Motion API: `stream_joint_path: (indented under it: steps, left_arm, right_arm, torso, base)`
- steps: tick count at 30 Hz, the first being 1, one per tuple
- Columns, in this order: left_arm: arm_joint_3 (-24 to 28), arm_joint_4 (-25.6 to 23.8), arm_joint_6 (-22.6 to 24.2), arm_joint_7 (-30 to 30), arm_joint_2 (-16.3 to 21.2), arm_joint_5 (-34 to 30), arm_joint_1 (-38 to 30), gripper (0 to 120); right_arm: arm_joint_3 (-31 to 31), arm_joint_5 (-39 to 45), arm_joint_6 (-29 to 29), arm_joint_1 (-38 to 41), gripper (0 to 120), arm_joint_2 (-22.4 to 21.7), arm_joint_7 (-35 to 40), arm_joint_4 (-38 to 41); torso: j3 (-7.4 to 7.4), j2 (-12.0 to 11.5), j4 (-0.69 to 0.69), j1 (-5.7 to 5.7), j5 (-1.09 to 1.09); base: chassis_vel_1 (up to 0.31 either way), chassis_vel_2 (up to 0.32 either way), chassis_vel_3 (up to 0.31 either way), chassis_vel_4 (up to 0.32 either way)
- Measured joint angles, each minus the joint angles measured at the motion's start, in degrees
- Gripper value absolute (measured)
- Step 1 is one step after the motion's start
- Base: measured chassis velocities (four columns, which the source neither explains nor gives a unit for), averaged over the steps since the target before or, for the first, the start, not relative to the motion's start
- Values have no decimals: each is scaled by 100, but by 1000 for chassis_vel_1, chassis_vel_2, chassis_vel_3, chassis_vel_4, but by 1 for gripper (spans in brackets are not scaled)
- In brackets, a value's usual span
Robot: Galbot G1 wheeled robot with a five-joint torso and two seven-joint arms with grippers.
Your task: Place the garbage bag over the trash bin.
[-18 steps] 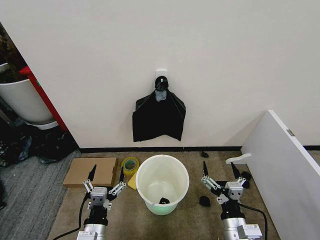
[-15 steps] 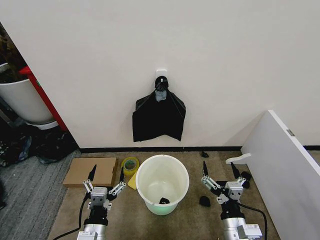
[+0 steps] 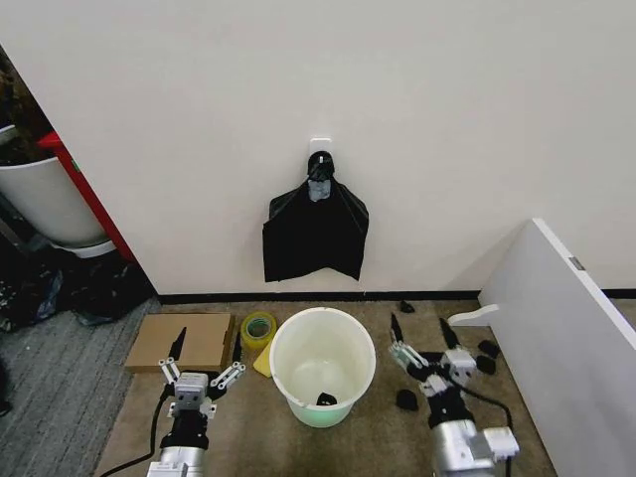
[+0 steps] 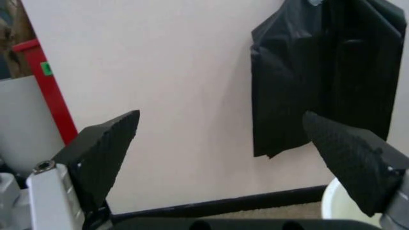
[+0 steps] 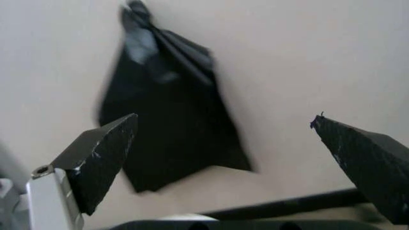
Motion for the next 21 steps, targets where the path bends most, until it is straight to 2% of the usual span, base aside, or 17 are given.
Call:
stream_joint_path:
  steps: [1,2,3,4,7,10,12,17,21]
  left_arm:
    - [-19,0,-15,12,20,-25,-1,100]
    - [-20,1,-15,16,31,-35,-8,100]
    - [-7,34,-6,34,100,-101,-84,100]
    - [-7,34,-6,34,100,-101,-84,100]
    - [25,154,18,83,232,-225,-206,100]
    - [-64,193,-67,104,200,-266,-135,100]
    - [-87,197,-89,107,188,-268,-119,100]
    - [-205,203,-201,167,94,-266,-55,100]
    - [-216,243,-225,177,52,-241,-45,100]
  right_arm:
    - [-44,525,-193,204,100,-138,-98,-10]
    - [-48,613,-229,233,100,-158,-116,-11]
    - [-44,1261,-485,434,100,-286,-268,-14]
    - [-44,1261,-485,434,100,-286,-268,-14]
    - [11,2229,-861,843,100,-398,-480,-139]
    - [-104,3086,-1197,1448,100,-425,-550,-486]
    - [-137,3245,-1255,1577,100,-417,-554,-560]
    - [-410,4258,-1579,2660,100,-268,-566,-1236]
    - [-588,4541,-1647,3177,100,-171,-559,-1620]
  torso:
    - [0,0,2,0,1]
    - [0,0,2,0,0]
    - [0,0,1,0,0]
    - [0,0,1,0,0]
    - [0,0,-5,0,-3]
    - [0,0,0,0,1]
    - [1,0,1,0,-1]
    - [1,0,0,0,-1]
    - [1,0,0,0,-2]
  base:
    - [0,0,0,0]
    - [0,0,0,0]
    - [0,0,0,0]
    - [0,0,0,0]
    - [0,0,0,0]
    - [0,0,0,0]
    - [0,0,0,0]
    - [0,0,0,0]
    - [0,0,0,0]
